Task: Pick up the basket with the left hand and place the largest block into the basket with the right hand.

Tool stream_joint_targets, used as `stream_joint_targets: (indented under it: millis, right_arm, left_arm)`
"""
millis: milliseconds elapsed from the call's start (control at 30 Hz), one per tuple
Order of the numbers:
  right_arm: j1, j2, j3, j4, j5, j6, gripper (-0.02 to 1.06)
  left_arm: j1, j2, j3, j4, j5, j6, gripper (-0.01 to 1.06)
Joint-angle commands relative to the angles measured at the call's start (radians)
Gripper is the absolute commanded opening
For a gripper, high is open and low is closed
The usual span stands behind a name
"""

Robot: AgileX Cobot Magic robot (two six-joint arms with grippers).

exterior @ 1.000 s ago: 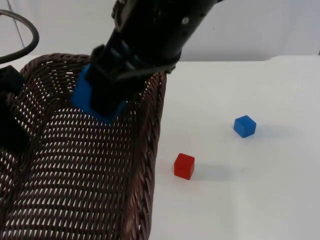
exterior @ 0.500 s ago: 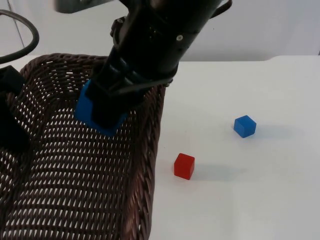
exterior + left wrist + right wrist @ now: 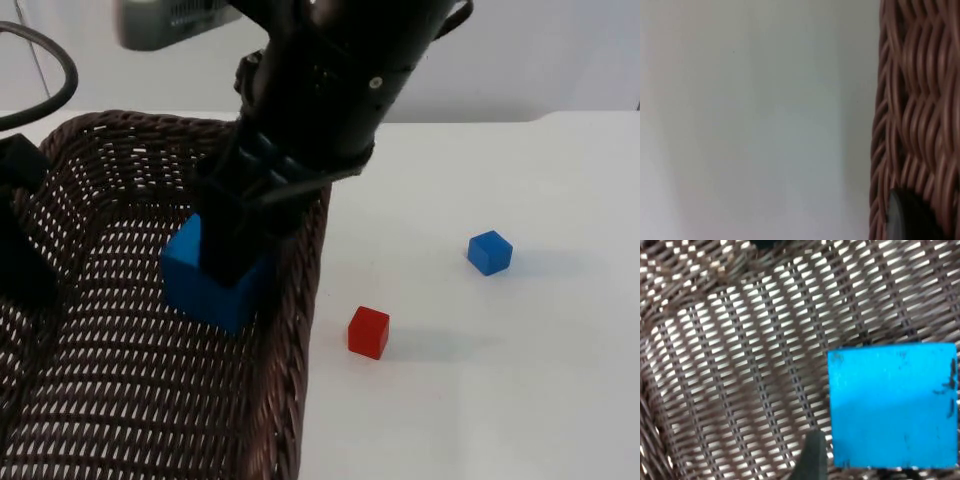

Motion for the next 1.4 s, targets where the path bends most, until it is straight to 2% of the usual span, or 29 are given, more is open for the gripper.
stream_joint_targets:
  millis: [0,133,333,600,733,1233,1367]
  right_arm:
    - [0.004,-0.028,-0.007,-0.019,0.018,-0.002,0.71]
    - [0.004,-0.086,-0.007,-0.034,0.012,0.003,0.71]
    - [0.004,-0.226,-0.007,-0.139,0.027,0.112,0.71]
    - [0.004,-0.372,-0.005,-0.145,0.095,0.164,0.71]
    - [0.004,-0.457,0.059,-0.143,0.075,0.183,0.71]
    - [0.004,-0.896,0.565,-0.145,-0.173,0.252,0.71]
    - [0.004,-0.972,0.636,-0.145,-0.197,0.265,0.71]
  left_arm:
    - [0.004,-0.010,-0.001,-0.024,0.011,0.001,0.00]
    - [0.004,-0.010,-0.001,-0.024,0.011,0.001,0.00]
    - [0.004,-0.010,-0.001,-0.024,0.011,0.001,0.00]
    - [0.004,-0.010,-0.001,-0.022,0.011,0.005,0.00]
    - [0.004,-0.010,-0.001,-0.022,0.013,0.015,0.00]
    - [0.004,-0.010,-0.001,-0.033,0.006,0.021,0.00]
    - [0.004,-0.010,-0.001,-0.048,0.006,0.049,0.00]
